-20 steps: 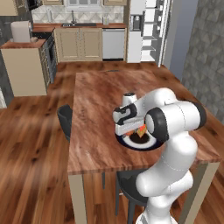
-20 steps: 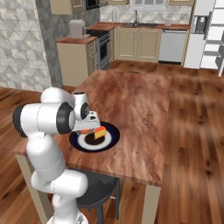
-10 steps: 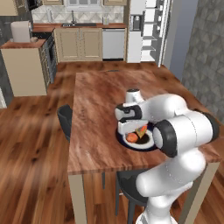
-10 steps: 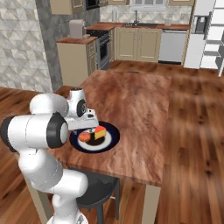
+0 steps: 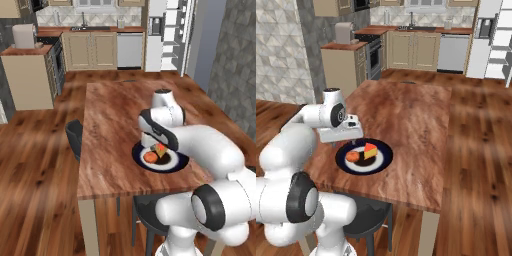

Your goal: Take the cheese, fish, and squash from the fridge and place them on the plate on the dining counter to create an appetizer plate.

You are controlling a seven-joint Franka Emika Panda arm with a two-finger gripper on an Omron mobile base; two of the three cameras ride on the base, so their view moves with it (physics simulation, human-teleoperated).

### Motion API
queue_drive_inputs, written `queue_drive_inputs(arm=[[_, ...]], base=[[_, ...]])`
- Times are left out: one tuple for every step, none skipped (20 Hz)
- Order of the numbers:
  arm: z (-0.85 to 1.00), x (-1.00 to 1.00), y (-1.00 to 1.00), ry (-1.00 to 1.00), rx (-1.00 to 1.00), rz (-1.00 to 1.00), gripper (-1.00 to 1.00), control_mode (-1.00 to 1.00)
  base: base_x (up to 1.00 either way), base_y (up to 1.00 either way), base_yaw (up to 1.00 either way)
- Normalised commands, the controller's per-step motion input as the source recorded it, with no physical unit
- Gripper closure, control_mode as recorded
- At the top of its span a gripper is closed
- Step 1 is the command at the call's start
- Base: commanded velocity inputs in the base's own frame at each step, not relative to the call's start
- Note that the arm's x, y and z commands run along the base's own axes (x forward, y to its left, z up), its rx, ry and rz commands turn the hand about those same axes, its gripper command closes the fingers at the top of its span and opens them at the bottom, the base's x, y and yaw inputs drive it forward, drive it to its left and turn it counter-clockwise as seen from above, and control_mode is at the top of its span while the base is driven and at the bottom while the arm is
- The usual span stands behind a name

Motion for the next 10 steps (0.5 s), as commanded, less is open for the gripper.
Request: queue_drive_inputs(arm=[[0.69, -1.0, -0.32, -0.14, 0.0, 0.0, -1.0, -1.0], [0.66, -1.0, -0.38, -0.16, 0.0, 0.0, -1.0, -1.0], [0.6, -0.96, -0.34, -0.16, 0.0, 0.0, -1.0, -1.0], [0.53, -0.91, -0.32, -0.17, 0.0, 0.0, -1.0, -1.0], [0.52, -0.91, -0.31, -0.18, 0.0, 0.0, -1.0, -1.0], [0.54, -0.9, -0.3, -0.18, 0.0, 0.0, -1.0, -1.0], [0.55, -0.86, -0.29, -0.18, 0.0, 0.0, -1.0, -1.0], [0.53, -0.87, -0.29, -0.18, 0.0, 0.0, -1.0, -1.0], [0.54, -0.89, -0.21, -0.18, 0.0, 0.0, -1.0, -1.0], [0.59, -0.92, -0.19, -0.17, 0.0, 0.0, -1.0, -1.0]], base=[[0.0, 0.0, 0.0], [0.0, 0.0, 0.0], [0.0, 0.0, 0.0], [0.0, 0.0, 0.0], [0.0, 0.0, 0.0], [0.0, 0.0, 0.0], [0.0, 0.0, 0.0], [0.0, 0.0, 0.0], [0.0, 0.0, 0.0], [0.0, 0.0, 0.0]])
